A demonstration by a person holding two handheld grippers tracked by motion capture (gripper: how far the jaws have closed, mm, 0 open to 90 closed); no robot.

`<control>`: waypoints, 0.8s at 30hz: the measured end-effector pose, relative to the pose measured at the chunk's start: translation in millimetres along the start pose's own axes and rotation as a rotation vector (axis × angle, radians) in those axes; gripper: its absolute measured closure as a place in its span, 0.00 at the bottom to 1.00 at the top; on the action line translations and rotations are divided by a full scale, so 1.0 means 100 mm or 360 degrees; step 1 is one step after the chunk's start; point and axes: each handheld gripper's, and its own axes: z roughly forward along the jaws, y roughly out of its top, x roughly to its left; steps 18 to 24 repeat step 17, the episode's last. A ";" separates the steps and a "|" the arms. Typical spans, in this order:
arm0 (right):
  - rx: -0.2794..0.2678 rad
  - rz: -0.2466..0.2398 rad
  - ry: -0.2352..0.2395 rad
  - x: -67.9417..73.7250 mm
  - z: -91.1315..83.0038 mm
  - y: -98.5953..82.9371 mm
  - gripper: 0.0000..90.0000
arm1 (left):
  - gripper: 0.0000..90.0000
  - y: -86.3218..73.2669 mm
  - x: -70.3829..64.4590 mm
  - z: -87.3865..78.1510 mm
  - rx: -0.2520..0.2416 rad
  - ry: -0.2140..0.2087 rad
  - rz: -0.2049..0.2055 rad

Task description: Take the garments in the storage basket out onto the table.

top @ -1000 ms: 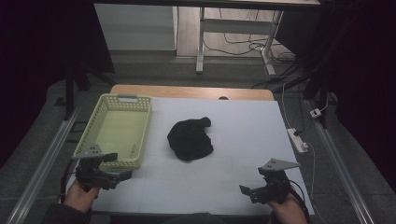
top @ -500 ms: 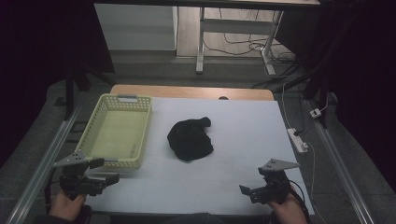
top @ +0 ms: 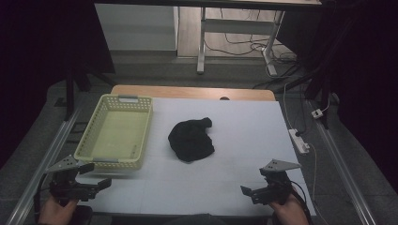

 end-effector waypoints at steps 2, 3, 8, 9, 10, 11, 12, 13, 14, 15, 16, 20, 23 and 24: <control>0.0005 -0.0002 0.0003 0.00 0.00 0.00 0.00 | 0.01 -0.01 0.00 -0.02 0.0014 0.0016 0.0003; 0.0013 -0.0006 -0.0005 0.00 0.00 0.01 0.00 | 0.01 -0.02 0.00 -0.02 0.0020 0.0021 0.0005; 0.0012 -0.0008 -0.0003 0.01 0.01 0.00 0.00 | 0.01 -0.04 -0.02 -0.04 0.0076 0.0045 0.0037; 0.0011 -0.0008 -0.0004 0.01 0.01 0.00 0.00 | 0.01 -0.04 -0.03 -0.04 0.0083 0.0049 0.0042; 0.0011 -0.0008 -0.0006 0.01 0.01 0.00 0.00 | 0.01 -0.04 -0.03 -0.04 0.0093 0.0054 0.0046; 0.0013 -0.0006 -0.0009 0.01 0.01 0.00 0.00 | 0.01 -0.05 -0.04 -0.04 0.0103 0.0059 0.0050; 0.0015 -0.0006 -0.0008 0.01 0.01 0.01 0.00 | 0.01 -0.05 -0.04 -0.04 0.0108 0.0061 0.0051; 0.0016 -0.0009 -0.0010 0.01 0.01 0.01 0.00 | 0.01 -0.05 -0.04 -0.04 0.0111 0.0062 0.0051; 0.0021 -0.0013 -0.0011 0.01 0.01 0.01 0.00 | 0.01 -0.05 -0.04 -0.04 0.0115 0.0060 0.0049; 0.0023 -0.0015 -0.0011 0.01 0.01 0.01 0.00 | 0.01 -0.04 -0.03 -0.04 0.0117 0.0057 0.0046; 0.0025 -0.0020 -0.0013 0.01 0.02 0.01 0.00 | 0.01 -0.04 -0.03 -0.03 0.0115 0.0051 0.0039; 0.0027 -0.0021 -0.0013 0.01 0.02 0.00 0.00 | 0.01 -0.04 -0.02 -0.03 0.0119 0.0044 0.0030; 0.0027 -0.0021 -0.0013 0.01 0.02 0.00 0.00 | 0.01 -0.04 -0.02 -0.03 0.0119 0.0044 0.0030; 0.0027 -0.0021 -0.0013 0.01 0.02 0.00 0.00 | 0.01 -0.04 -0.02 -0.03 0.0119 0.0044 0.0030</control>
